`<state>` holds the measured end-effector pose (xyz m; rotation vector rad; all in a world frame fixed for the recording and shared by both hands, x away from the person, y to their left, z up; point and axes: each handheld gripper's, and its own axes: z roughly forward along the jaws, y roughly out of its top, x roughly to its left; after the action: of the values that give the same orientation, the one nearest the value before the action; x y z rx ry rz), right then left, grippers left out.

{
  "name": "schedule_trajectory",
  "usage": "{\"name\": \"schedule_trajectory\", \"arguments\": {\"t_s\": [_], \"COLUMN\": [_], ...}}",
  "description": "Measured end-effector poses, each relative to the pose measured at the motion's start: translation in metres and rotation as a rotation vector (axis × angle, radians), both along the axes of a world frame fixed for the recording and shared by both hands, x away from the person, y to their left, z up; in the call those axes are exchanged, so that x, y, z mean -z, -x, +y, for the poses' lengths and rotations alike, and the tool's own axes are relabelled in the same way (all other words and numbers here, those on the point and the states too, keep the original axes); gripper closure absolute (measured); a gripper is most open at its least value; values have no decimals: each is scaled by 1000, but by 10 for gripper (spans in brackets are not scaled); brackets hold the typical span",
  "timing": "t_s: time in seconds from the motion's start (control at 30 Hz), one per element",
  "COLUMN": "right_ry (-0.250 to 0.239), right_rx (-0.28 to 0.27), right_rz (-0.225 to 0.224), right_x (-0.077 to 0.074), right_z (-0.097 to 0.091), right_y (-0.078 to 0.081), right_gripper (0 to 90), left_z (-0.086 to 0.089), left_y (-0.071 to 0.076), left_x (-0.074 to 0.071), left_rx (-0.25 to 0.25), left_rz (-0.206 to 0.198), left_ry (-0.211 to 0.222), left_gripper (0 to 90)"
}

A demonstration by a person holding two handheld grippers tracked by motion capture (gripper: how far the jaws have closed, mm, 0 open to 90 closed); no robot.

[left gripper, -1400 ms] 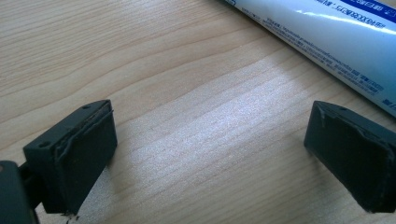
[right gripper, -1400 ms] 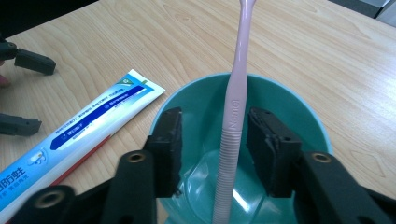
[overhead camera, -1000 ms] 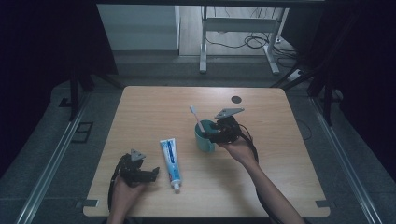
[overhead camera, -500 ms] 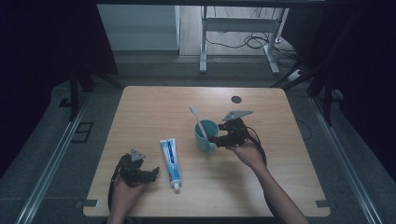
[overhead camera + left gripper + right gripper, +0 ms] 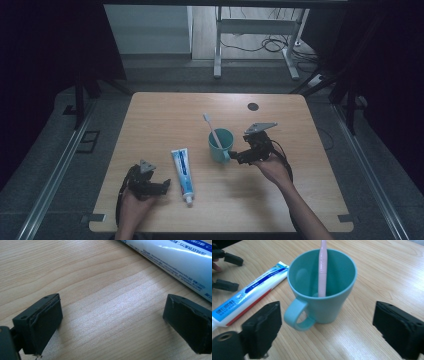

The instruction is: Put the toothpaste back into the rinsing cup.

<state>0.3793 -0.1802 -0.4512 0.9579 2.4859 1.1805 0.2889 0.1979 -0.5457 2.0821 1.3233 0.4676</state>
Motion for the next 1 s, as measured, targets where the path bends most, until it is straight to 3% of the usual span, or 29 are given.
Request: {"name": "schedule_trajectory", "arguments": {"t_s": [0.27,1.0], "right_ry": [21,36], "right_rx": [14,40], "right_rz": [-20,-36], "right_x": [1,9], "right_z": [-11,-45], "right_y": [5,24], "right_gripper": [4,5], "left_z": [0,0], "left_y": [0,0], "left_x": [0,0], "left_rx": [0,0], "left_rz": [0,-1], "left_ry": [0,0], "left_gripper": [26,26]}}
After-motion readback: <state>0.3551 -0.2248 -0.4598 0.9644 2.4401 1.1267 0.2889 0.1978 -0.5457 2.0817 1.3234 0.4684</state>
